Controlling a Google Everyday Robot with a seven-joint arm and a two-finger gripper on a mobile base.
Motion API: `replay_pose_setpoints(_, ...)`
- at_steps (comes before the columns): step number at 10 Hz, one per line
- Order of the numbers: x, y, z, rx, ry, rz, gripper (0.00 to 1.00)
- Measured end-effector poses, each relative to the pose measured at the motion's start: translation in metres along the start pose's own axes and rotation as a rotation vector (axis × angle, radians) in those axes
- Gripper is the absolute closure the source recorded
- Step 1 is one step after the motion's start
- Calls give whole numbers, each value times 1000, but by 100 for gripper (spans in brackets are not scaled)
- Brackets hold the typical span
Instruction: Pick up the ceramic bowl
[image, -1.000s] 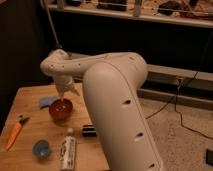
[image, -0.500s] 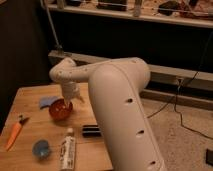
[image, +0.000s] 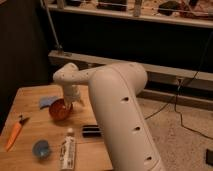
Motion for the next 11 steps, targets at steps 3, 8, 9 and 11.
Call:
replay_pose_setpoints(3,-5,5,5,10,1,-19,78)
replay_pose_setpoints(8,3,15,7,-18,45,15,100)
replay_pose_setpoints(9,2,21,-3,-34,35,21,100)
replay_pose_setpoints(11,0,20,-41,-64,-25,39,100)
